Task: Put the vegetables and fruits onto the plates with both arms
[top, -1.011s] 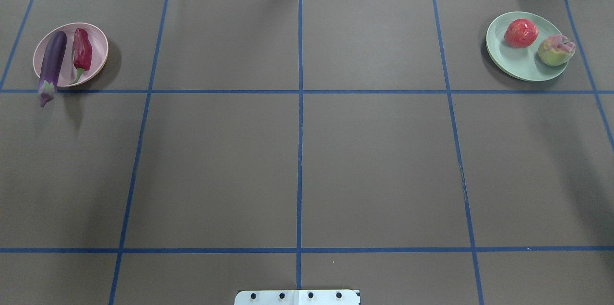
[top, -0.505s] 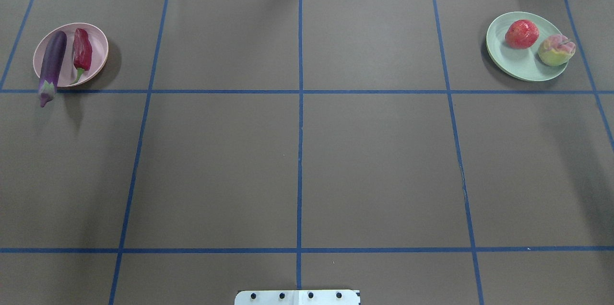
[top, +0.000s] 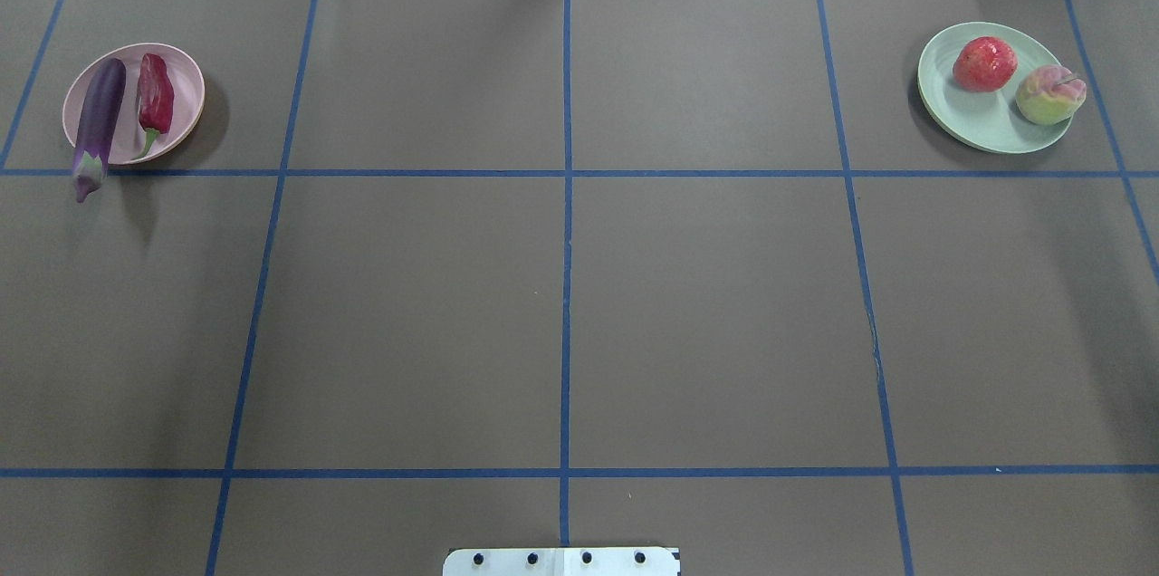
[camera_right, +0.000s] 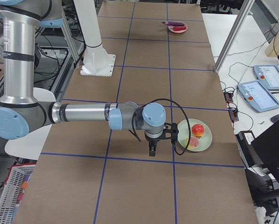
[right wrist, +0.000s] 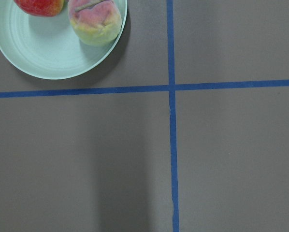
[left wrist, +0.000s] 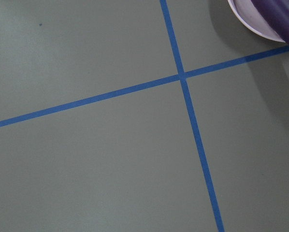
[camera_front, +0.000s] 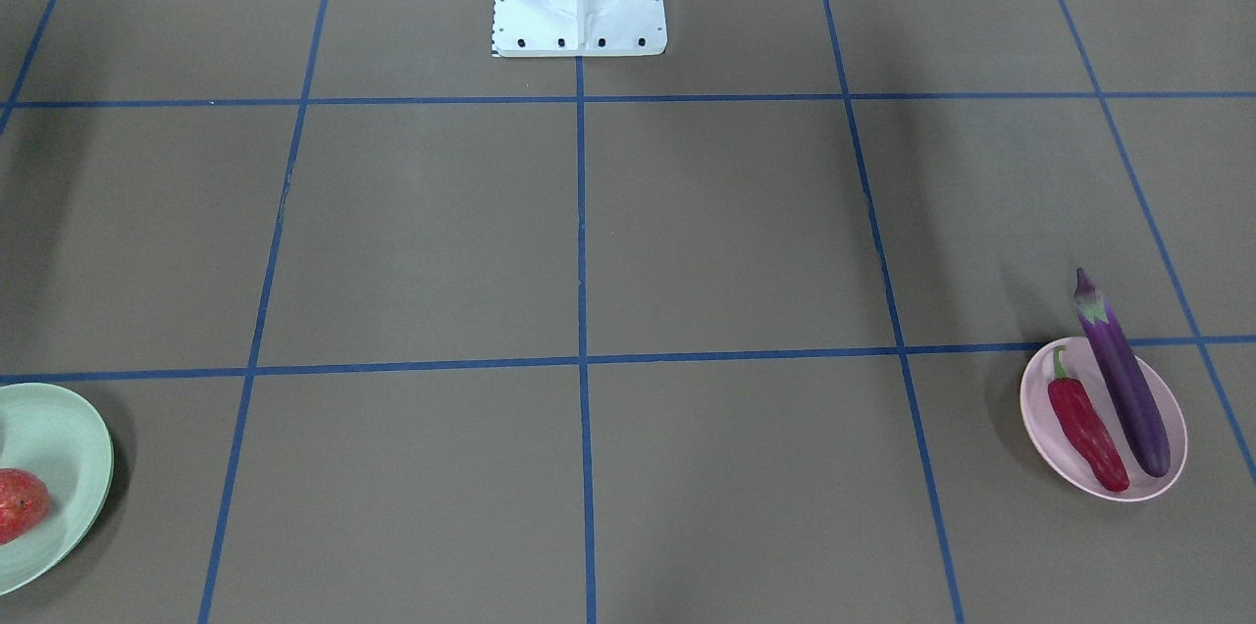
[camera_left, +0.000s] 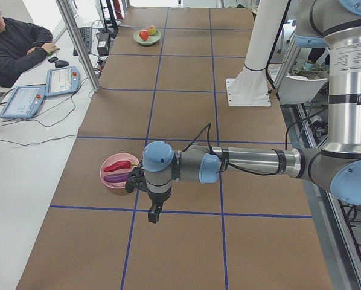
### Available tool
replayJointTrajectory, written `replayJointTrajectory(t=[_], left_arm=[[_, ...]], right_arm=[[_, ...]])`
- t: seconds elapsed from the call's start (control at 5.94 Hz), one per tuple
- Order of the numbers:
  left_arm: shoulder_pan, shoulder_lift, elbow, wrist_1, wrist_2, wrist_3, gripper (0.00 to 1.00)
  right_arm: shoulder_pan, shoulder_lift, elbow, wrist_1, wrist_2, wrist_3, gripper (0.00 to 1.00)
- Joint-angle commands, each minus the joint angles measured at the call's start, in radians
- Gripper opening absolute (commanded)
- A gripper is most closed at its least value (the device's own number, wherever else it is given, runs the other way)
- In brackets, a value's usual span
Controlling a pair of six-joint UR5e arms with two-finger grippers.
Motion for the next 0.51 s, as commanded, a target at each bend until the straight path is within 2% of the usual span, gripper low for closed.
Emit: replayJointTrajectory(t=[0.0,0.34], left_arm=[[0.003,0.009,0.003,-0.004,0.002,0.0,1.0],[0.003,0.009,0.009,-0.007,-0.007,0.0,1.0]], right_arm=[[0.0,-0.022,0.057,-0.12,-0.023,-0.025,1.0],[0.001,-0.026,0.004,-0.098,-0.018,-0.113,1.0]])
